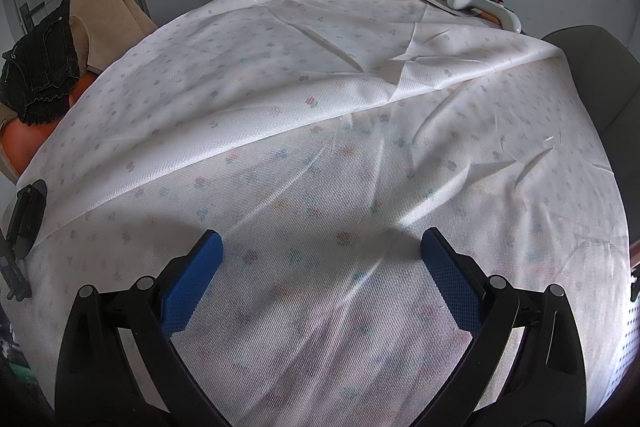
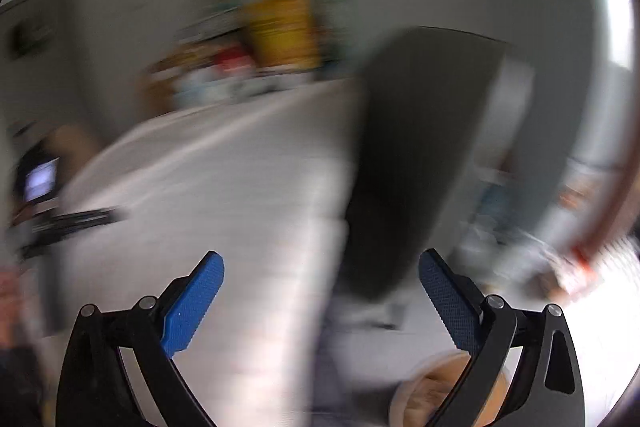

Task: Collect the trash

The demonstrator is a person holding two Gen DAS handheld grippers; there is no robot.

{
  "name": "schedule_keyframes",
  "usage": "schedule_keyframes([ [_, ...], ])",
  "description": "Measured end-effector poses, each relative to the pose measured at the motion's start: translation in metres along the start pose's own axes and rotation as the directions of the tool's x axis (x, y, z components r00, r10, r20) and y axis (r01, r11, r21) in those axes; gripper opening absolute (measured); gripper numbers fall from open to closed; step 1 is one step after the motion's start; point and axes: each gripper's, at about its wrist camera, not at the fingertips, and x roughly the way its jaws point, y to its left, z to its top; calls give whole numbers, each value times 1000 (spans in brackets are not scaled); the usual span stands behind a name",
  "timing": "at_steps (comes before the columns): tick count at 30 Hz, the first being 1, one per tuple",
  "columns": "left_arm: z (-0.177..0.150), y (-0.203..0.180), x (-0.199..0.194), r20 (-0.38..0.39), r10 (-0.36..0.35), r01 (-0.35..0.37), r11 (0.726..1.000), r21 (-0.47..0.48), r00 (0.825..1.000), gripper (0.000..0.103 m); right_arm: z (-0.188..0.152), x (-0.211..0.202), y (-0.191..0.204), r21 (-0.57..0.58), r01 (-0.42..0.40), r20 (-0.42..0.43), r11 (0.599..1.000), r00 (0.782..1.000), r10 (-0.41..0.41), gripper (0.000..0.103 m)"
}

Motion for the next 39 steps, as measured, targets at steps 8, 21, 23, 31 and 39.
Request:
schedule_keyframes([
  [8,0,0,0,0,0,0,1000,0,1000,99,-14,68,142,-278,-192,-265,941,957,117,96],
  [21,-2,41,-4,-6,-26,27,1000,15,1000,99,-43,111,160,-316,-204,-301,927,948,106,97],
  [23,-1,47,-3,-4,1,-1,1000,-24,1000,99,-42,117,161,-316,-203,-301,927,948,106,97],
  [31,-2,49,-2,-5,16,-16,1000,-26,1000,99,-43,117,161,-316,-203,-301,927,948,105,97],
  [39,-2,48,-2,-5,16,-16,1000,-27,1000,99,-43,117,161,-316,-203,-301,927,948,105,97],
])
